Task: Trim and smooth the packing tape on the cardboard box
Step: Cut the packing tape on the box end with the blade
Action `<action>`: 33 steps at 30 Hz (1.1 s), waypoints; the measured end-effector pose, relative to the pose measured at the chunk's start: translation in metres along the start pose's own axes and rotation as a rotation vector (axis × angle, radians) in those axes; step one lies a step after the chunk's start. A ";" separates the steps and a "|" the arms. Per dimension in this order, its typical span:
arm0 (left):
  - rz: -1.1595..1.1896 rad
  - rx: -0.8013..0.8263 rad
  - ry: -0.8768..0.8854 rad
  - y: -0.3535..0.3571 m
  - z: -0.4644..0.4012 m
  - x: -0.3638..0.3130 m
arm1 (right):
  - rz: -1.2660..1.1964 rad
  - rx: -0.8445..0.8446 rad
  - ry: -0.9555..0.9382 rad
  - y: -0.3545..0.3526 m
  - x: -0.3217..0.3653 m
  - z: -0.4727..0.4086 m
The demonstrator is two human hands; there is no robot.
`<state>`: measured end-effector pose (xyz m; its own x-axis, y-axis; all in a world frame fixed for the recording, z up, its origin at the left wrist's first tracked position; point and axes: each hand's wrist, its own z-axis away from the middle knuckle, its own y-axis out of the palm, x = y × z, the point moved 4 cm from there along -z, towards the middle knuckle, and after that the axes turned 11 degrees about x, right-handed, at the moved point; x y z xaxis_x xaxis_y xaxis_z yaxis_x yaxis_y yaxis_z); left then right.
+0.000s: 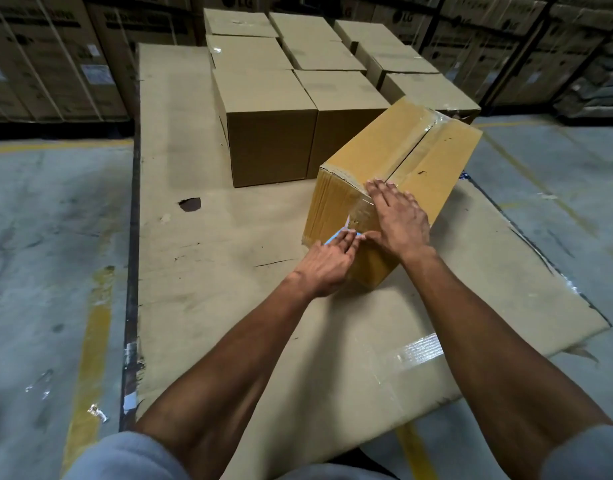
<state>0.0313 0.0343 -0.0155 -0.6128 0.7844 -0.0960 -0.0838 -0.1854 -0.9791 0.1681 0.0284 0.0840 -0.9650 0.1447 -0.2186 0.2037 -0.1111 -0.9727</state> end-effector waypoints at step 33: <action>0.222 -0.388 0.058 -0.007 0.075 0.037 | -0.749 0.550 -0.574 -0.020 0.038 -0.024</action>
<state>-0.0495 0.0203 0.0007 -0.5362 0.7847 -0.3109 0.3524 -0.1266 -0.9273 0.1311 0.0594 0.0935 -0.7756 -0.1057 0.6223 -0.4316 -0.6306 -0.6450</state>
